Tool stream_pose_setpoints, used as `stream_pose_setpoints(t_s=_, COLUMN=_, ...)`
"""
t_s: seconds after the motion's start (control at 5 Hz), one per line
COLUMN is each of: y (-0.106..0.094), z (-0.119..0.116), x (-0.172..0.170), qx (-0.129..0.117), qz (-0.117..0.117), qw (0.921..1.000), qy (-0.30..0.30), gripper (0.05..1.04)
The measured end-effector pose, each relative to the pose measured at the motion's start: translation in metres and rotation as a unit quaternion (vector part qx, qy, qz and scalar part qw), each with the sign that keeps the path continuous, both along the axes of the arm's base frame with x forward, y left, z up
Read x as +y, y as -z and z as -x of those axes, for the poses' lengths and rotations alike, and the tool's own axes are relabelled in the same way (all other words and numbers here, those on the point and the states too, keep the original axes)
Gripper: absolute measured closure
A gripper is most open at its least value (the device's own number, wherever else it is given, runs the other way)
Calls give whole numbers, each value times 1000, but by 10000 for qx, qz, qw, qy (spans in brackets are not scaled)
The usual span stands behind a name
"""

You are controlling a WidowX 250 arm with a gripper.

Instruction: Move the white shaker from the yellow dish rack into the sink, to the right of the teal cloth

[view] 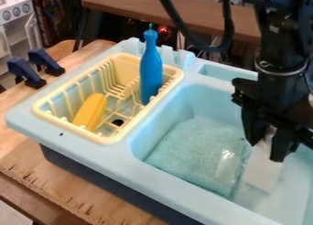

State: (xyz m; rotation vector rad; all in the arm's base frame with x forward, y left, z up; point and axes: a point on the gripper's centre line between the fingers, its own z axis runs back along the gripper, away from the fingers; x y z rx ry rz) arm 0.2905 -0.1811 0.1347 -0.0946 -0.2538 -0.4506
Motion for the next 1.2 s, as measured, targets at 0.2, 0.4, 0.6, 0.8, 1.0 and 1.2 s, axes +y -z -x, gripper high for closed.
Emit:
stream_pose_setpoints(t_s=0.2, y=0, z=-1, x=-1, qx=-23, qz=95, qw=9999, qy=-39, gripper=488)
stream_pose_setpoints(t_s=0.4, y=9, z=1, x=-1, qx=196, qz=44, qw=9998, qy=-14, gripper=177)
stream_pose_setpoints(t_s=0.6, y=13, z=3, x=-4, qx=277, qz=63, qw=9996, qy=44, gripper=67)
stream_pose_setpoints(t_s=0.8, y=3, z=8, x=-3, qx=250, qz=42, qw=9997, qy=39, gripper=74)
stream_pose_setpoints(t_s=1.0, y=-29, z=14, x=3, qx=18, qz=114, qw=9999, qy=-62, gripper=76)
stream_pose_setpoints(t_s=1.2, y=-65, z=18, x=13, qx=-68, qz=-21, qw=9997, qy=-218, gripper=76)
